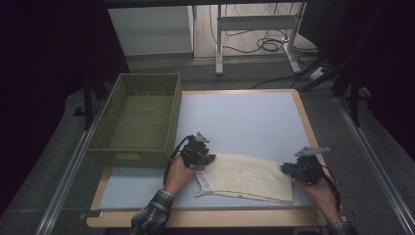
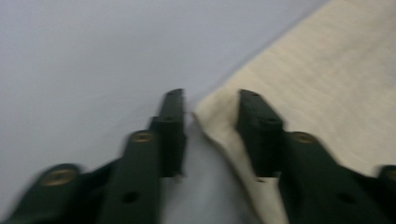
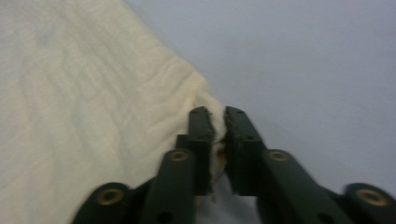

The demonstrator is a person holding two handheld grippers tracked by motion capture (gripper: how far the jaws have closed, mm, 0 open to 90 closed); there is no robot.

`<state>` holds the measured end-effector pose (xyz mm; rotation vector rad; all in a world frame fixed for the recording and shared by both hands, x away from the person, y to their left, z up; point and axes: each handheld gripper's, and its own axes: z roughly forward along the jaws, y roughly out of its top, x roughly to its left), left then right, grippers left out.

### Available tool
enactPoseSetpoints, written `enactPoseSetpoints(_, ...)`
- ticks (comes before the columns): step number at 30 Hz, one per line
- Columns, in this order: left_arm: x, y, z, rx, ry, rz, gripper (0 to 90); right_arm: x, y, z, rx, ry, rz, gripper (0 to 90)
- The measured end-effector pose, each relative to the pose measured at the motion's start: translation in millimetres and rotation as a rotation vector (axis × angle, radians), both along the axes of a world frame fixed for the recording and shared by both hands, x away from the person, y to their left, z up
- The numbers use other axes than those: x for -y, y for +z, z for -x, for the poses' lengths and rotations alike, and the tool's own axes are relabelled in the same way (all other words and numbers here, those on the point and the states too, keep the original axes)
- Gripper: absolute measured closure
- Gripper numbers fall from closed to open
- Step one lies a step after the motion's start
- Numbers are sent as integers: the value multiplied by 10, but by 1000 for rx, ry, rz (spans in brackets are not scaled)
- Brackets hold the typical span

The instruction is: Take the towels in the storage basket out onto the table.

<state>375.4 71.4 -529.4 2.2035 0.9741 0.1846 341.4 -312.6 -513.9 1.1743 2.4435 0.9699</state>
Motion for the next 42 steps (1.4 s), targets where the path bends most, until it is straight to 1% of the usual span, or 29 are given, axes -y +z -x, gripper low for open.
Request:
enactPoseSetpoints(1, 5, 12, 17, 9, -8, -7, 793, -25, 15, -1, 1, -1, 20, 853)
enactPoseSetpoints(2, 7, 30, 39, 37, -9, -24, 840, -46, 34, -8, 19, -3, 51, 856)
enactPoseSetpoints(3, -6, 53, 52, 57, -10, -26, 860, -56, 60, -20, 39, -7, 75, 857)
enactPoseSetpoints(5, -52, 110, 78, 77, 10, 7, 866, -48, 122, -71, 63, -20, 67, 858)
enactPoseSetpoints(7, -98, 178, 104, 98, 25, 26, 865, -43, 189, -145, 79, -29, 64, 857)
enactPoseSetpoints(8, -119, 213, 113, 114, 33, 28, 864, -49, 220, -189, 92, -26, 63, 857)
enactPoseSetpoints(10, -149, 276, 123, 131, 45, 29, 862, -71, 275, -289, 109, -28, 64, 857)
enactPoseSetpoints(12, -171, 326, 130, 153, 63, 15, 863, -99, 309, -412, 118, -36, 61, 856)
enactPoseSetpoints(14, -182, 341, 124, 164, 95, 8, 859, -129, 336, -550, 130, -46, 56, 855)
enactPoseSetpoints(15, -175, 322, 109, 162, 111, -3, 835, -142, 331, -626, 128, -54, 49, 849)
enactPoseSetpoints(16, -163, 290, 85, 153, 119, -12, 760, -155, 305, -705, 108, -64, 49, 833)
enactPoseSetpoints(17, -156, 260, 73, 150, 126, -19, 666, -164, 270, -774, 77, -71, 42, 798)
enactPoseSetpoints(18, -152, 234, 67, 150, 130, -18, 623, -167, 241, -820, 63, -74, 31, 773)
enactPoseSetpoints(19, -149, 215, 62, 146, 131, -13, 588, -169, 227, -835, 60, -78, 20, 748)
enactPoseSetpoints(21, -143, 199, 54, 146, 126, 4, 503, -158, 235, -809, 57, -70, -11, 696)
enactPoseSetpoints(22, -139, 197, 40, 152, 121, -2, 495, -153, 240, -782, 54, -65, -23, 673)
enactPoseSetpoints(24, -130, 197, 0, 157, 126, -2, 460, -141, 253, -717, 43, -55, -15, 639)
enactPoseSetpoints(26, -122, 184, -51, 160, 129, -8, 452, -127, 263, -642, 36, -46, -30, 626)
enactPoseSetpoints(28, -125, 151, -104, 157, 133, -18, 434, -121, 263, -571, 9, -34, -56, 612)
enactPoseSetpoints(29, -125, 131, -125, 154, 139, -26, 434, -128, 258, -531, 10, -38, -58, 590)
enactPoseSetpoints(30, -117, 112, -139, 154, 141, -36, 433, -137, 254, -486, 10, -38, -54, 589)
enactPoseSetpoints(32, -104, 61, -165, 149, 143, -37, 418, -153, 241, -410, 11, -29, -49, 570)
enactPoseSetpoints(34, -89, -3, -190, 140, 150, -48, 411, -170, 215, -348, 6, -16, -60, 555)
enactPoseSetpoints(35, -92, -34, -206, 142, 149, -57, 407, -182, 200, -317, 7, -11, -55, 545)
enactPoseSetpoints(36, -98, -63, -219, 137, 148, -54, 399, -194, 187, -286, 9, -6, -51, 537)
enactPoseSetpoints(37, -107, -87, -224, 132, 153, -30, 389, -204, 175, -256, 12, 2, -50, 529)
enactPoseSetpoints(39, -123, -114, -234, 125, 162, -2, 367, -228, 155, -198, 19, 14, -46, 508)
enactPoseSetpoints(40, -131, -132, -241, 126, 159, 12, 358, -243, 148, -170, 24, 23, -43, 506)
enactPoseSetpoints(42, -138, -136, -246, 119, 155, 19, 336, -283, 136, -117, 32, 41, -34, 503)
